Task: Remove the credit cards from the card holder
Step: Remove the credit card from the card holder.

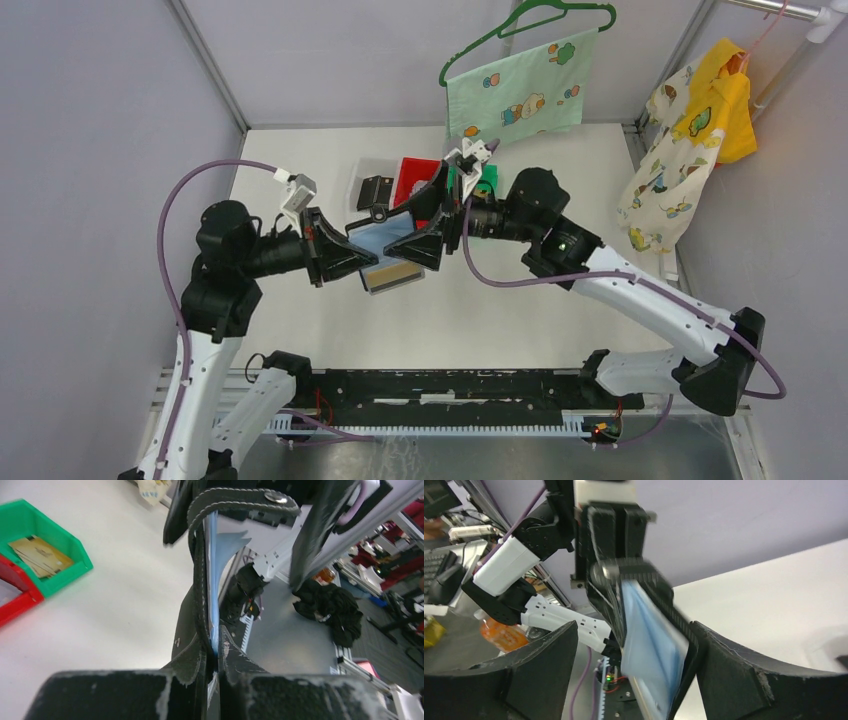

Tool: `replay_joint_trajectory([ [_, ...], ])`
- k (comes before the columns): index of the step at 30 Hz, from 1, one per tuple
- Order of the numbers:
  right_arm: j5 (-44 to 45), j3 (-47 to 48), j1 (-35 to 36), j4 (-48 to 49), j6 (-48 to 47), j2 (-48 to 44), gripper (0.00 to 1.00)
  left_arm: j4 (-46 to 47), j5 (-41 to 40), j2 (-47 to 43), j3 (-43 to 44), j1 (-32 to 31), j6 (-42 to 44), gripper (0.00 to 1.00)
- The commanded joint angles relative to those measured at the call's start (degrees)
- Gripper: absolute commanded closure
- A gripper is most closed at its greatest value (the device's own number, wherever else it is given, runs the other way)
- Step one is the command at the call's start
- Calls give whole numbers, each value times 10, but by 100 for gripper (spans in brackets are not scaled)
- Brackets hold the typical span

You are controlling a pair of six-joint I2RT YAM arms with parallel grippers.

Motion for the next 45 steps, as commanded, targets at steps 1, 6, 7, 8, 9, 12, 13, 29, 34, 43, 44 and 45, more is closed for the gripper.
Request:
replay_joint_trajectory([
  [1, -46, 126, 2, -162, -171, 30, 13, -93, 75, 27, 49, 0, 102, 98],
  [6, -56, 219, 1, -321, -296, 63, 11, -184, 88, 37, 81, 0, 204, 98],
  [7, -59, 225, 2, -335, -321, 62, 10, -194, 88, 37, 83, 0, 217, 98],
  [8, -58, 229, 2, -345, -331, 61, 10, -202, 89, 37, 85, 0, 235, 98],
  [9, -58, 233, 2, -352, -339, 62, 9, -208, 90, 39, 84, 0, 241, 98],
  [12, -68, 252, 3, -368, -350, 70, 2, -229, 103, 47, 84, 0, 264, 98],
  [13, -61, 261, 3, -378, -353, 76, 2, -240, 110, 50, 85, 0, 273, 98],
  [29, -101, 344, 22, -449, -369, 144, 2, -398, 67, 74, 107, 0, 459, 98],
  [34, -79, 337, 51, -465, -385, 161, 2, -439, 66, 87, 118, 0, 495, 98],
  [43, -23, 334, 89, -503, -405, 180, 2, -458, 63, 90, 112, 0, 522, 98],
  [44, -14, 337, 89, -506, -406, 182, 4, -464, 64, 91, 114, 0, 529, 98],
  [45, -7, 340, 88, -509, -406, 185, 8, -469, 66, 90, 114, 0, 534, 98],
])
